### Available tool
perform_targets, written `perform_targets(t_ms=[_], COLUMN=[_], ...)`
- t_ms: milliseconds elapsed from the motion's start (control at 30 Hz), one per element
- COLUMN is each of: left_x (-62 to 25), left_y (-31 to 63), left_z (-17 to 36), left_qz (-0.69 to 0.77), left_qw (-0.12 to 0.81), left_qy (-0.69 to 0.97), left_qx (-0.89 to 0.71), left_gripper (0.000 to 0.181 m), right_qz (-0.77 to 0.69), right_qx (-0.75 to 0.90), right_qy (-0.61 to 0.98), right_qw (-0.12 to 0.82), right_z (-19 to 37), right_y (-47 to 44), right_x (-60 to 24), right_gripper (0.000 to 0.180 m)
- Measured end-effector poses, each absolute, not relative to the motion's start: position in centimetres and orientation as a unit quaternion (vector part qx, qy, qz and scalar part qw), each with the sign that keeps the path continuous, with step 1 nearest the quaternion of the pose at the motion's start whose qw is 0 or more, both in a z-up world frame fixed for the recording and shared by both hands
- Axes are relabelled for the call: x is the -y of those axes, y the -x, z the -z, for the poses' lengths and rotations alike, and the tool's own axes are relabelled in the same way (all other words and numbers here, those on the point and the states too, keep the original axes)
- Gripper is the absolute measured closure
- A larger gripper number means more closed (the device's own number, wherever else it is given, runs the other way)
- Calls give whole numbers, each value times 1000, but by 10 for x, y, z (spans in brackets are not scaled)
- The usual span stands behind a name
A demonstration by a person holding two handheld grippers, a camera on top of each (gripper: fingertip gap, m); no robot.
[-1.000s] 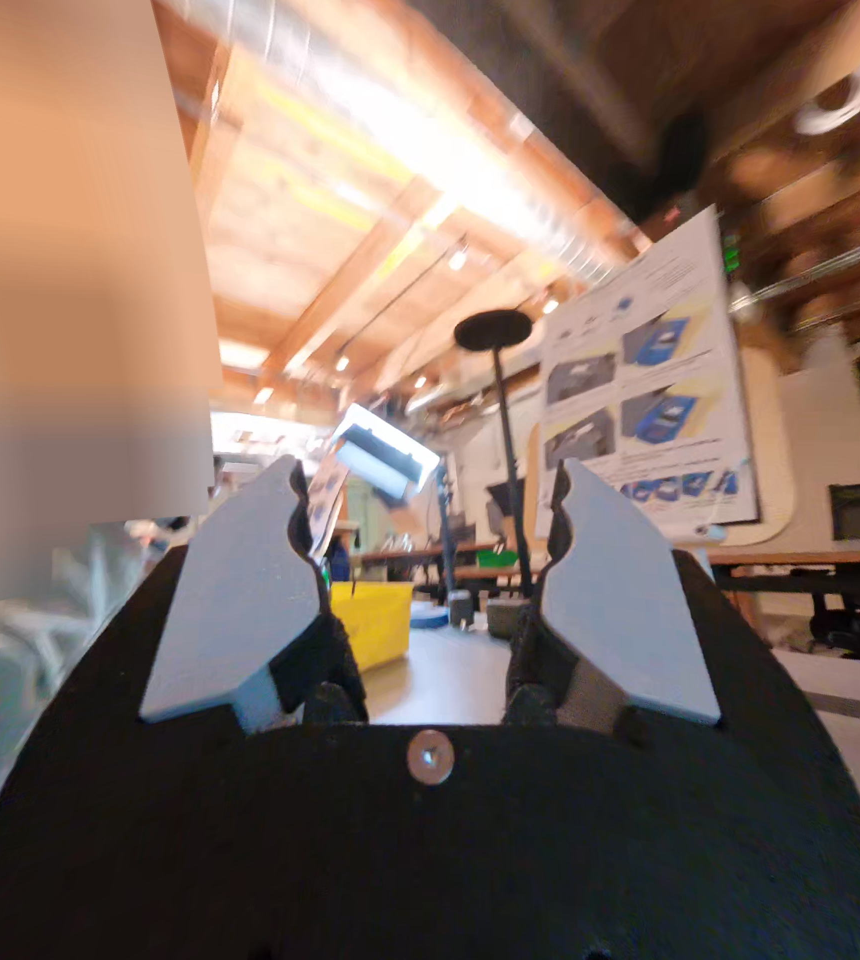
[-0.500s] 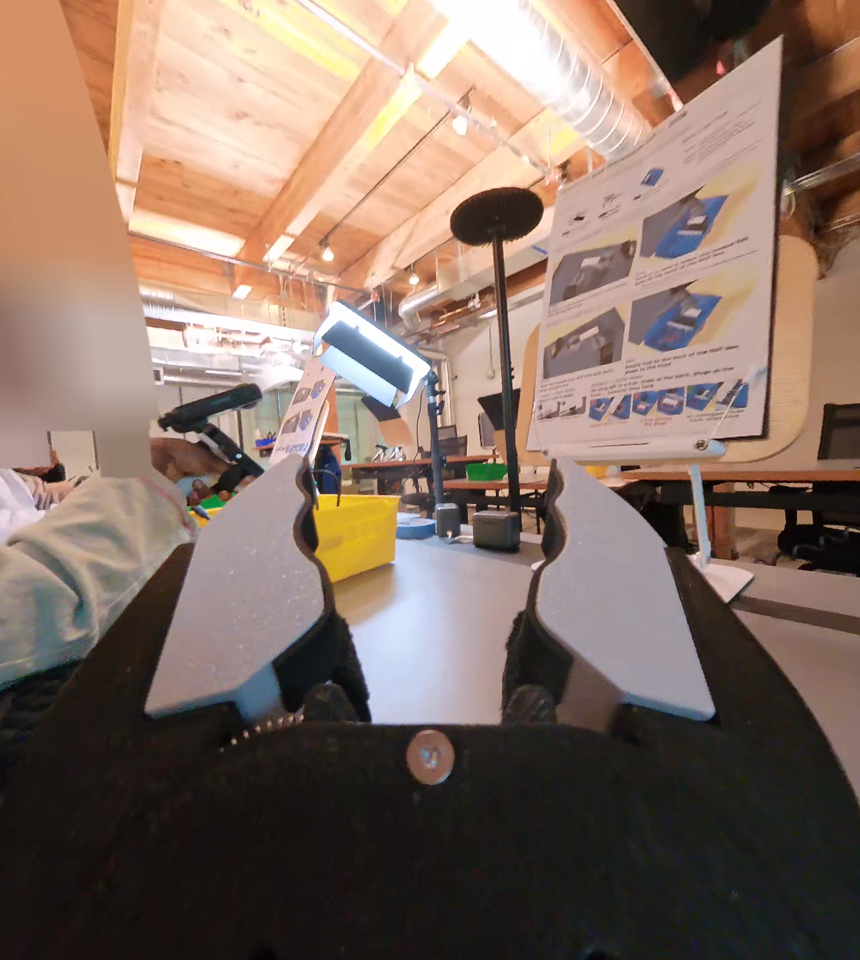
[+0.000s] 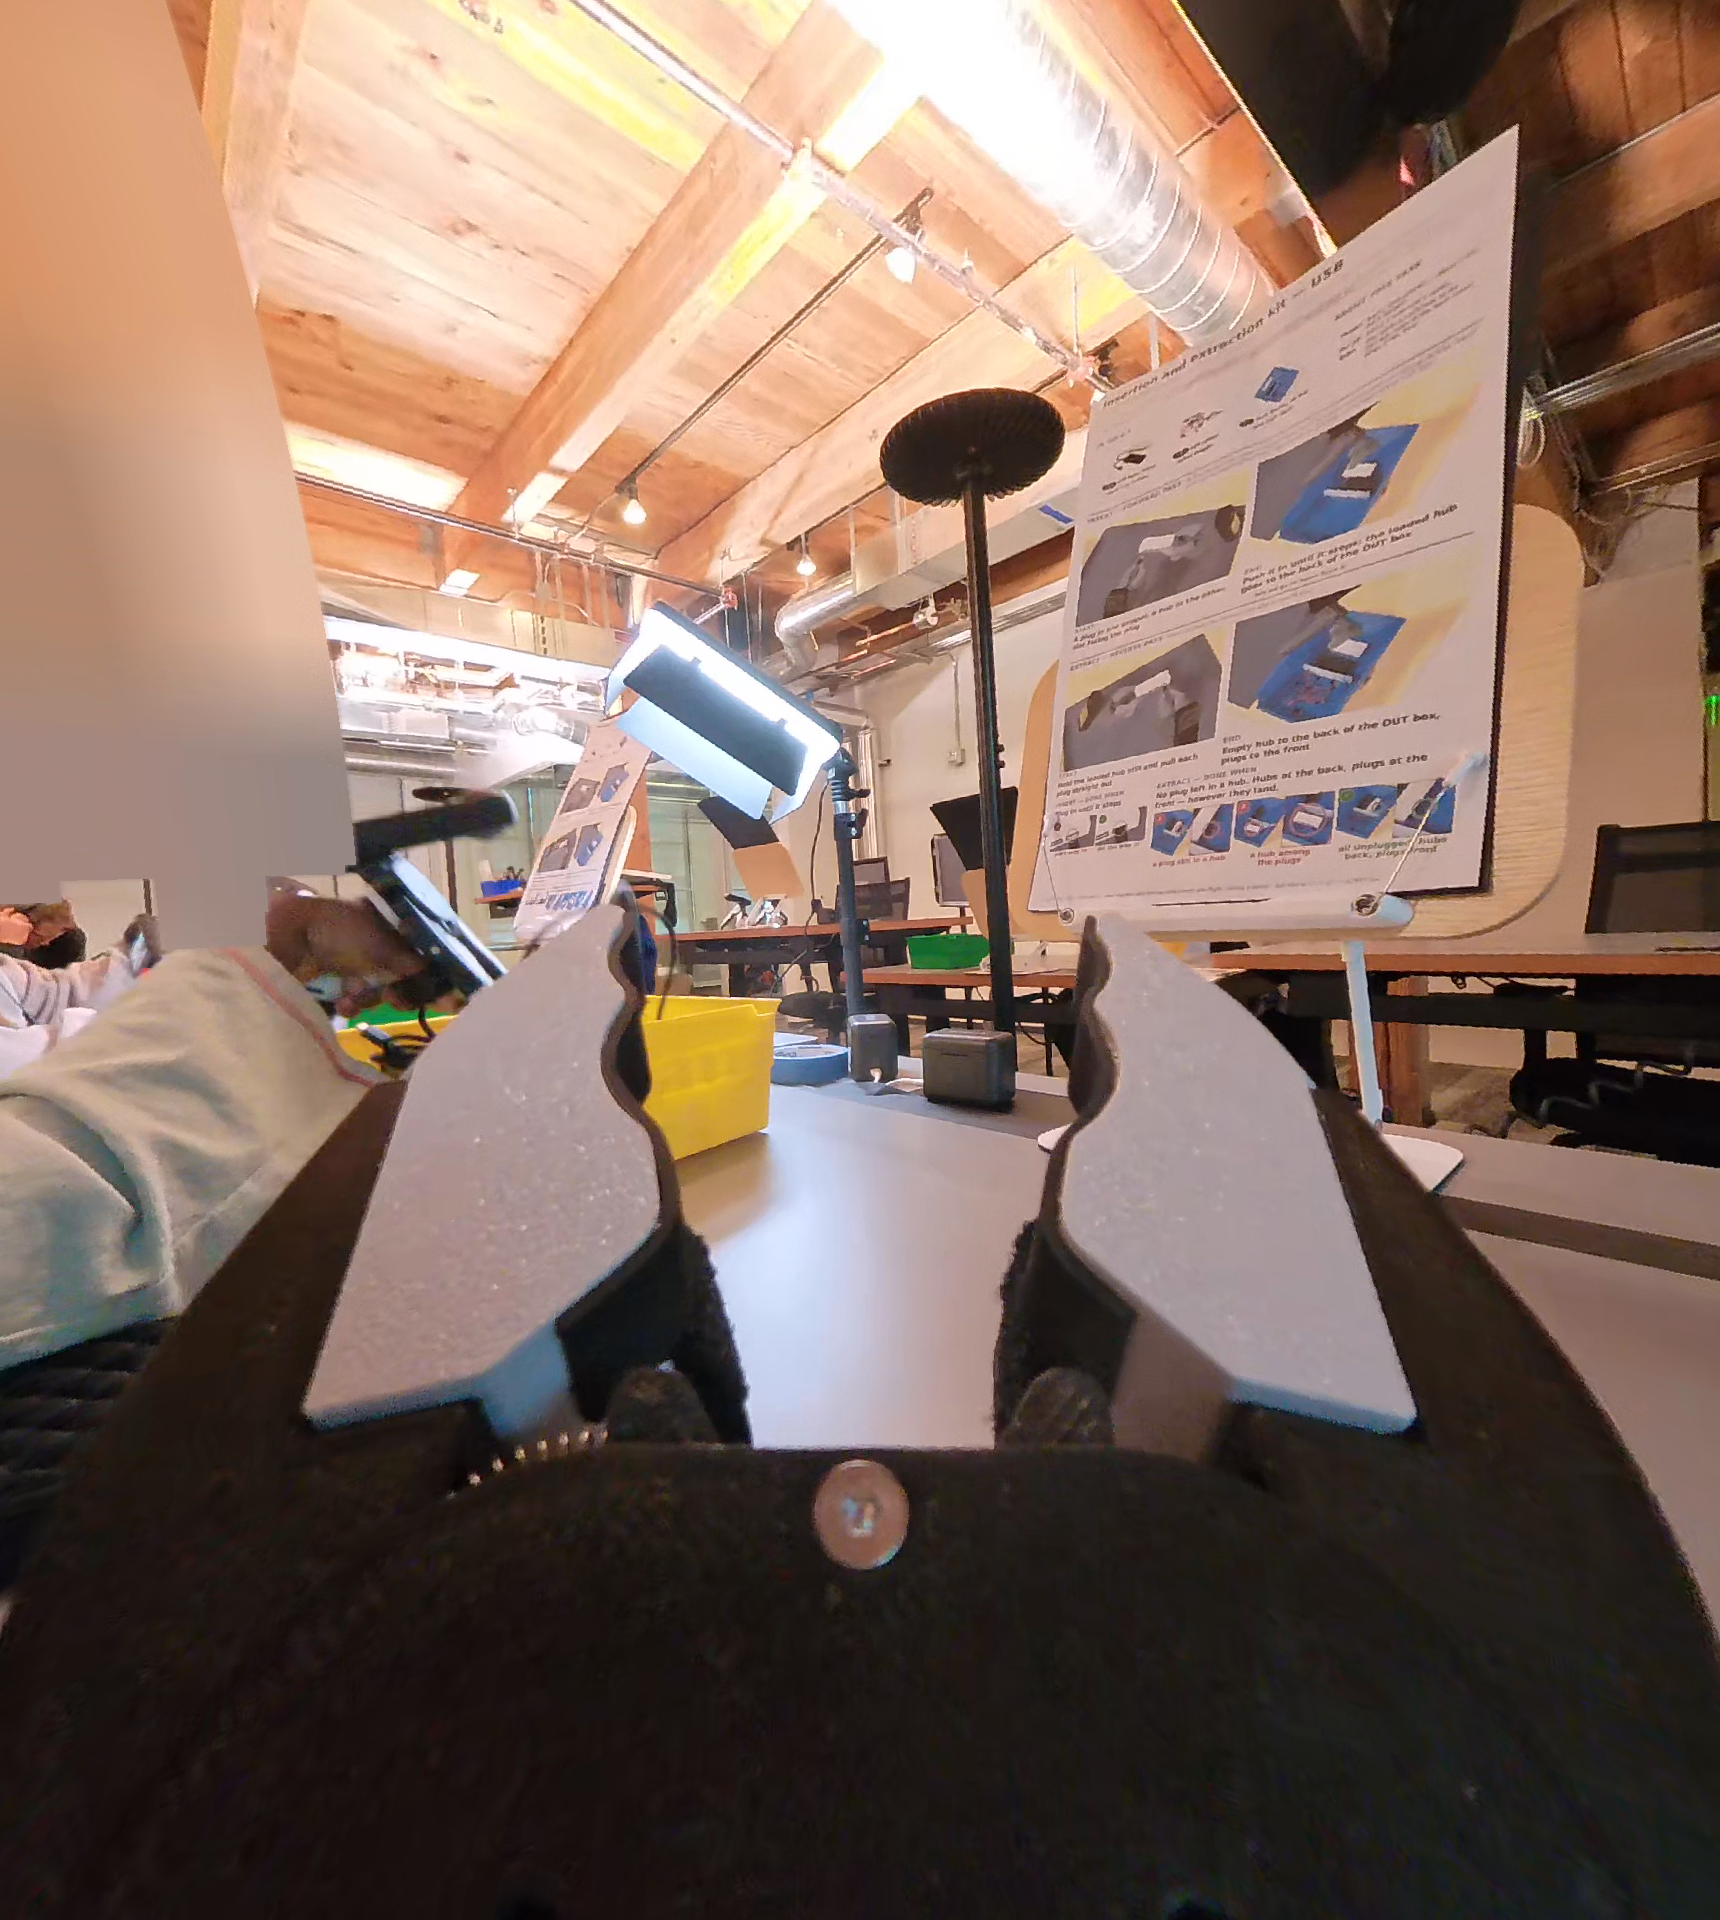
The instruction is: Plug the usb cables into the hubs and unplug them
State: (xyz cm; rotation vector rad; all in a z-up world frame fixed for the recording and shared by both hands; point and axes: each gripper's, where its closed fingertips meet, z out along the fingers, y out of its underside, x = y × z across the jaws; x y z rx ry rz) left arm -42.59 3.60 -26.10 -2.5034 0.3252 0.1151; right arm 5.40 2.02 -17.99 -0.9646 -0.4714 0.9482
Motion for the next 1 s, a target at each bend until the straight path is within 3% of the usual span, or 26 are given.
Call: perform_targets(t_ms=[267, 533, 700, 867, 1000], left_x=[-30, -5, 5, -5, -14], left_y=[418, 302, 213, 138, 94], left_z=[87, -4, -15, 22, 80], left_qz=[-311, -312, -258, -237, -243], left_qw=[618, 759, 782, 723, 608], left_qy=[705, 520, 458, 434, 450], left_qx=[-158, -237, -336, -482, -607], left_gripper=[124, 124, 125, 125, 125], right_qz=[-416, -404, -404, -327, -159], right_qx=[238, 270, 278, 314, 336], right_qy=[442, 440, 444, 417, 331], right_qw=[758, 755, 750, 788, 867], right_z=[182, 186, 187, 181, 162], right_y=[-50, -41, -39, -34, -44], right_x=[-15, -9, -11, -5, 22], right_gripper=[102, 101, 99, 102, 126])
